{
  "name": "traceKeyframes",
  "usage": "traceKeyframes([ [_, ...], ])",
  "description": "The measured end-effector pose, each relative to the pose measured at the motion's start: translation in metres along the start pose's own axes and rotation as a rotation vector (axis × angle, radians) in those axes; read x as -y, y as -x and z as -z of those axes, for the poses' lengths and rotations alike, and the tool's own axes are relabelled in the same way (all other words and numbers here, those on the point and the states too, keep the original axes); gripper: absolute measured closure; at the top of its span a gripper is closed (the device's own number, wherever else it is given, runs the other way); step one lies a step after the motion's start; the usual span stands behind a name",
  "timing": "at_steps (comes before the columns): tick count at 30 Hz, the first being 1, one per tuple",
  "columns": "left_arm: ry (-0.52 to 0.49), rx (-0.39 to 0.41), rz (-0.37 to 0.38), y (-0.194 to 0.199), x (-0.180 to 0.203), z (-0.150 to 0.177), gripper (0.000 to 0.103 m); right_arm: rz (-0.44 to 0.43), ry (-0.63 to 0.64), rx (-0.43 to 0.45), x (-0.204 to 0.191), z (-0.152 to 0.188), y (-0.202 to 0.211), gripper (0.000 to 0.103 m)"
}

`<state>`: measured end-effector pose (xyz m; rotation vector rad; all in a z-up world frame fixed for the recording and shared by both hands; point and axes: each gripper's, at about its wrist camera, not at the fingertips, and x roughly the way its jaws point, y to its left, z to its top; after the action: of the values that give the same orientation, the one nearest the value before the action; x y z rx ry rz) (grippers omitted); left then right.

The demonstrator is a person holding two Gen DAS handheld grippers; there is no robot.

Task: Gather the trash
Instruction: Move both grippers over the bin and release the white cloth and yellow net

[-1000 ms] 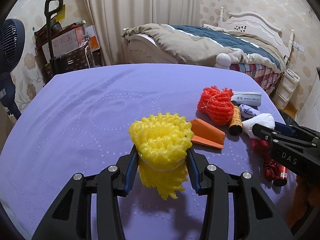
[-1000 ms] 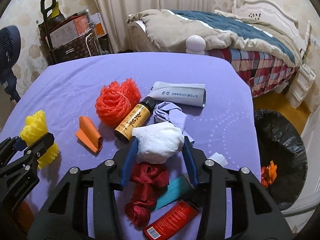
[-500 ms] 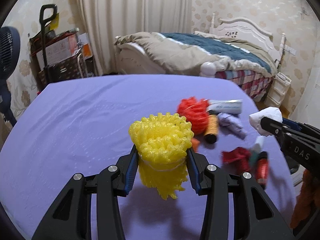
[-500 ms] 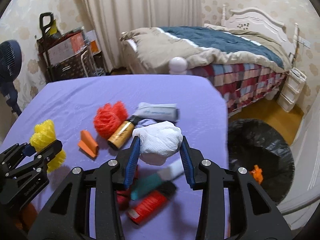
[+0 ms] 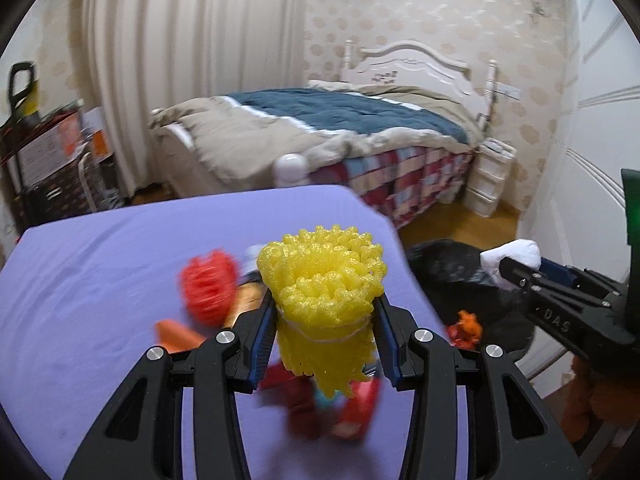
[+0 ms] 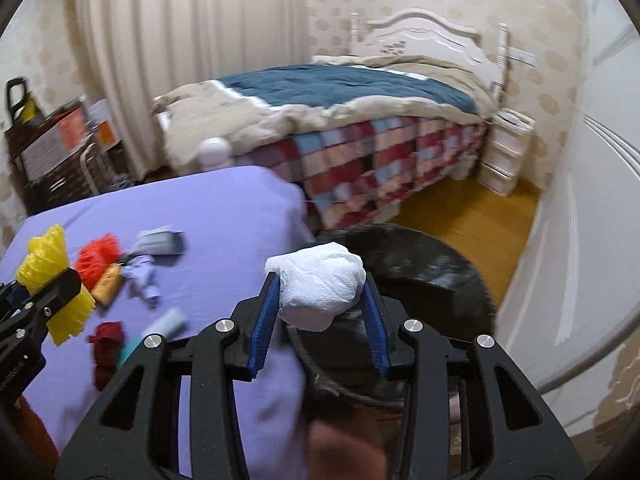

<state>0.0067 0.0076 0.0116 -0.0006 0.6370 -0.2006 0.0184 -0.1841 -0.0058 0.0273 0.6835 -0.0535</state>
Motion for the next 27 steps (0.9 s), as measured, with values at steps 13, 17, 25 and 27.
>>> traceKeyframes([
  [13, -0.128, -0.021, 0.064, -0.067, 0.089, -0.021, 0.059, 0.109, -0.039, 0.007, 0.064, 0.001, -0.028, 0.063],
  [17, -0.143, -0.043, 0.067, -0.083, 0.103, -0.023, 0.059, 0.111, -0.047, -0.006, 0.075, -0.001, -0.039, 0.063],
  [25, -0.166, -0.067, 0.055, -0.114, 0.120, -0.031, 0.059, 0.114, -0.069, -0.028, 0.092, -0.004, -0.059, 0.063],
  [27, -0.169, -0.071, 0.053, -0.118, 0.124, -0.032, 0.059, 0.114, -0.073, -0.030, 0.095, -0.006, -0.063, 0.063],
])
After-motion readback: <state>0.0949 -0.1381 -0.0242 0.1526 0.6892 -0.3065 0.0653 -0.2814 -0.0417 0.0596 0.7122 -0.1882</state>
